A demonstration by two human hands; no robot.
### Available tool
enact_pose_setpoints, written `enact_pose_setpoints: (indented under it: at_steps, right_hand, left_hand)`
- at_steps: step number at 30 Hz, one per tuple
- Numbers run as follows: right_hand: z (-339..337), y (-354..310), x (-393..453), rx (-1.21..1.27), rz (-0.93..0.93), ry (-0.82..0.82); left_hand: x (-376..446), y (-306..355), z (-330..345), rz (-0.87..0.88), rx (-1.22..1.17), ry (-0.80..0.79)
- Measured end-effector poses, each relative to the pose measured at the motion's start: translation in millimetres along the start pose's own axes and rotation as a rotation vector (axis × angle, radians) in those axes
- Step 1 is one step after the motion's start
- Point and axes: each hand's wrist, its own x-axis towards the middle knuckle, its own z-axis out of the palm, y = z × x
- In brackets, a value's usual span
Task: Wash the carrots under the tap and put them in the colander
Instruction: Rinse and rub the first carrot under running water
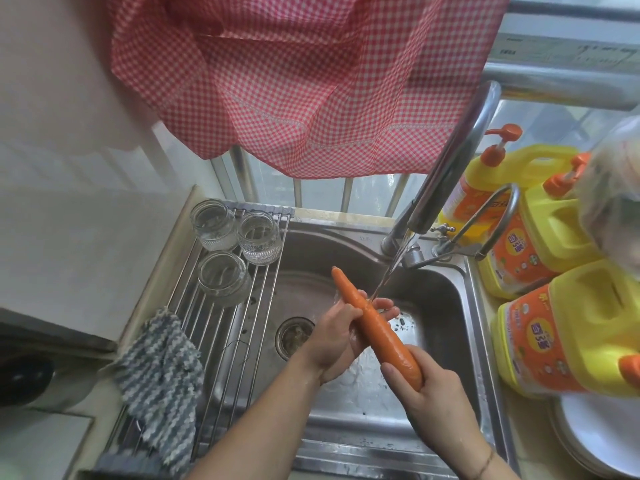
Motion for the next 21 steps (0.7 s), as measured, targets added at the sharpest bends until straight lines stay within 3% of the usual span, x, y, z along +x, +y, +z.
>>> enact_pose_setpoints:
  at_steps: [21]
  right_hand:
    - [-3.9,7.1,1.8,-0.008,-0.007,-0.009]
  left_hand:
    - [2.7,-4.4,0.2,0.013,0.034,-0.016]
